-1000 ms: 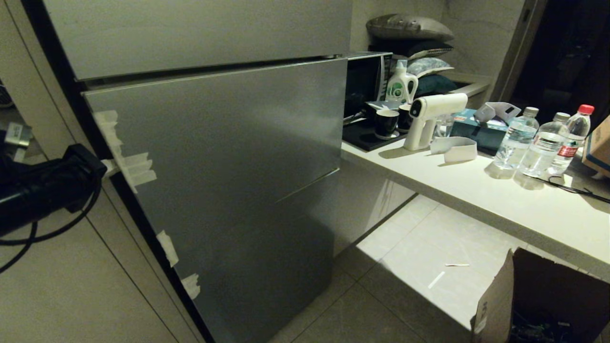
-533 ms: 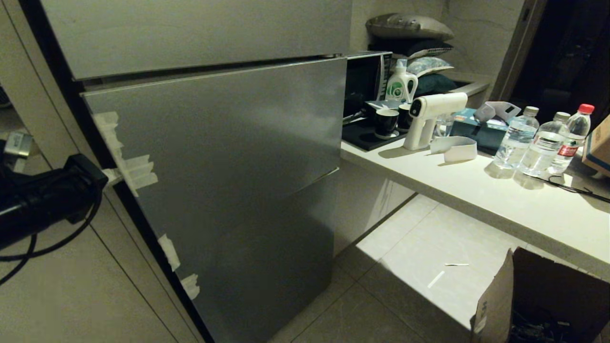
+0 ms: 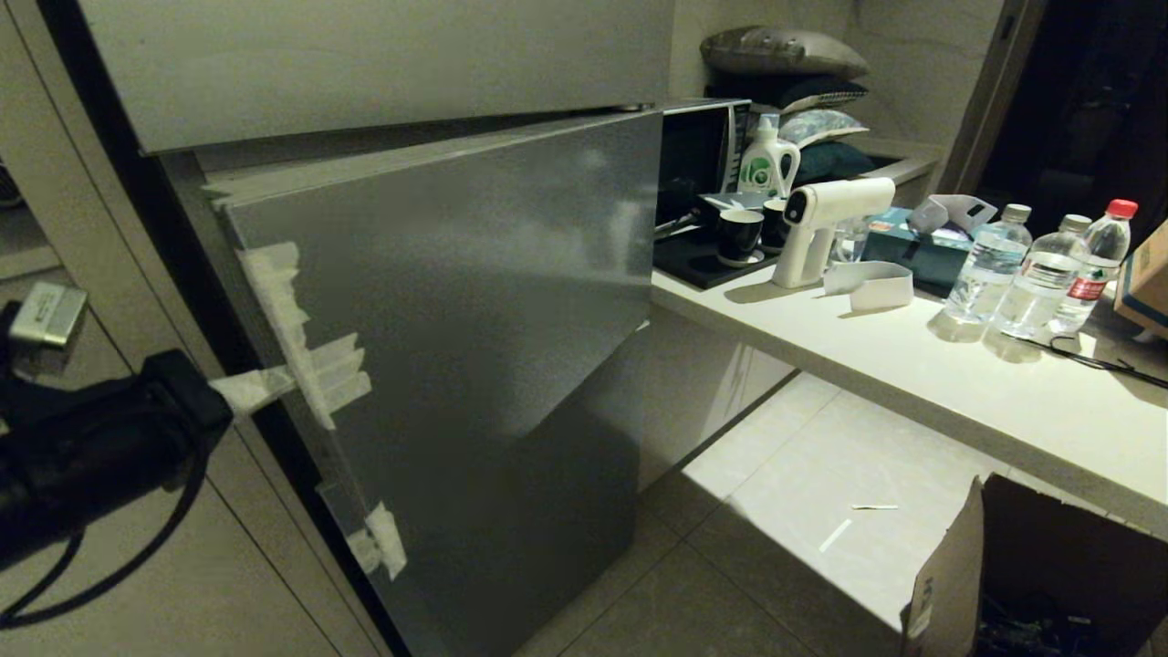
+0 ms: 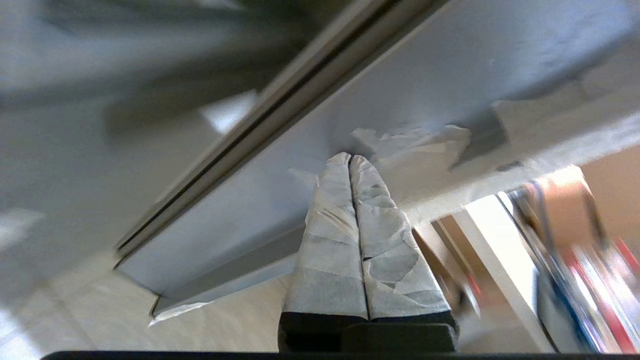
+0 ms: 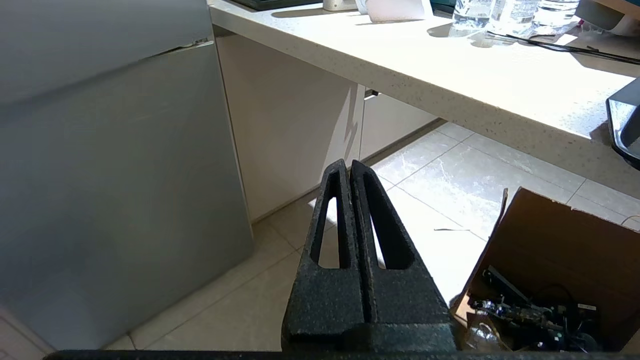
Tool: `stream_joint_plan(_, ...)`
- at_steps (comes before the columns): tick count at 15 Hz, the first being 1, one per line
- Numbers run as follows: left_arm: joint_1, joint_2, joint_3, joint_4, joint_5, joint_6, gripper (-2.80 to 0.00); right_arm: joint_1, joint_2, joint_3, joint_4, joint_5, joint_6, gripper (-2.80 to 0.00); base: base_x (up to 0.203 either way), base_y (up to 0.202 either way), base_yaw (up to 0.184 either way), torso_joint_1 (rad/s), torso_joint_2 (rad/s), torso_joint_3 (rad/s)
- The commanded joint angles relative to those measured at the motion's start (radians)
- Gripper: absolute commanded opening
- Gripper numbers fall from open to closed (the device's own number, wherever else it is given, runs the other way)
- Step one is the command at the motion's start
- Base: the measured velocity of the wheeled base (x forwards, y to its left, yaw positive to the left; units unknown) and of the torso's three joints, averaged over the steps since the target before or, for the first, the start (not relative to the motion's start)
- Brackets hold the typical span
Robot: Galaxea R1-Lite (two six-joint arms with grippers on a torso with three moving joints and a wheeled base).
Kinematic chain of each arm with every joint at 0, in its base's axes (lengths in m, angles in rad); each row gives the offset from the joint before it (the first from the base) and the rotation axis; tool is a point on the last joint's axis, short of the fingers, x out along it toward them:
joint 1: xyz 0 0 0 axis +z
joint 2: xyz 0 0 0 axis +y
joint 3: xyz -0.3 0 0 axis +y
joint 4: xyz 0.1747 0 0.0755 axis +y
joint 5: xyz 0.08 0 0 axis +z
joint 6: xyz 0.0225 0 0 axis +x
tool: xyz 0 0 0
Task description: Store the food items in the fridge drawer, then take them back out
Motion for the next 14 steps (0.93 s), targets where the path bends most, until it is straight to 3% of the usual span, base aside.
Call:
stream_joint_plan(1, -0.144, -0.156, 0.072, 0.003, 0.003, -0.005, -2.80, 0.000, 0.001, 0.031, -0.001, 0.000, 0.000, -2.80, 0.000, 0.000, 0.000, 0.000, 0.00, 0.000)
stream_joint_plan(3, -0.240, -0.264, 0.127, 0.047, 0.004, -0.011, -2.80, 0.000, 0.001, 0.031, -0.001, 0.000, 0.000, -2.80, 0.000, 0.000, 0.000, 0.000, 0.00, 0.000)
stream_joint_plan(8, -0.266, -0.505, 0.165, 0.287, 0.033, -0.002, -2.80, 0.000, 0.001, 0.031, -0.001, 0.000, 0.000, -2.80, 0.000, 0.000, 0.000, 0.000, 0.00, 0.000)
stream_joint_plan(9, -0.267, -0.558, 0.160, 0.380, 0.079, 0.036, -2.80, 0.000, 0.001, 0.031, -0.001, 0.000, 0.000, -2.80, 0.000, 0.000, 0.000, 0.000, 0.00, 0.000)
stream_joint_plan(11, -0.267, -0.658, 0.165, 0.533, 0.207, 0.210, -2.80, 0.000, 0.001, 0.031, -0.001, 0.000, 0.000, -2.80, 0.000, 0.000, 0.000, 0.000, 0.00, 0.000)
stream_joint_plan(13, -0.264, -0.777, 0.171, 0.660, 0.378, 0.356, -2.80, 0.000, 0.001, 0.031, -0.001, 0.000, 0.000, -2.80, 0.000, 0.000, 0.000, 0.000, 0.00, 0.000)
stream_joint_plan(14, -0.234, -0.813, 0.177, 0.714, 0.494, 0.421, -2.80, 0.000, 0.001, 0.031, -0.001, 0.000, 0.000, -2.80, 0.000, 0.000, 0.000, 0.000, 0.00, 0.000)
